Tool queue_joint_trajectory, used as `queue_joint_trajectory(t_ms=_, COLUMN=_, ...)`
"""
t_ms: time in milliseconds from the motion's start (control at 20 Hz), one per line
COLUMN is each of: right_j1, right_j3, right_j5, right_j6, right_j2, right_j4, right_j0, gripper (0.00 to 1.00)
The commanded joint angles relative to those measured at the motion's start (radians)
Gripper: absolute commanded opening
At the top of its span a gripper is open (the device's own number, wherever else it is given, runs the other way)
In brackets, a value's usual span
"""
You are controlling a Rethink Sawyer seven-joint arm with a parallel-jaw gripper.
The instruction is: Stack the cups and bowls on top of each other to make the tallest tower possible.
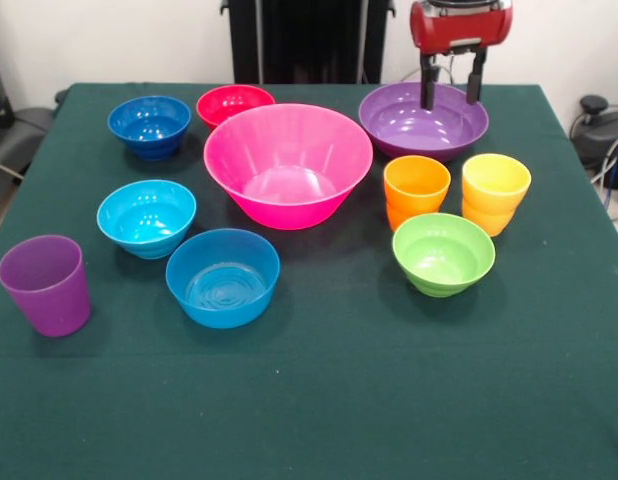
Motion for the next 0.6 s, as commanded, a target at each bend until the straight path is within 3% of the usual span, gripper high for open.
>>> queue_joint_trajectory(t_ms=50, right_j1=0.062, right_j3=0.004, right_j5=-0.007, right_j6=0.204, right_j2=0.06, right_j4=0.039, right_j0=0.045, gripper=1.0)
queue_joint_trajectory(t_ms=600, right_j1=0.068, right_j3=-0.012, right_j5=-0.004, right_j6=0.252, right_j2=0.047, right_j4=0.037, right_j0=0.084, gripper=1.0)
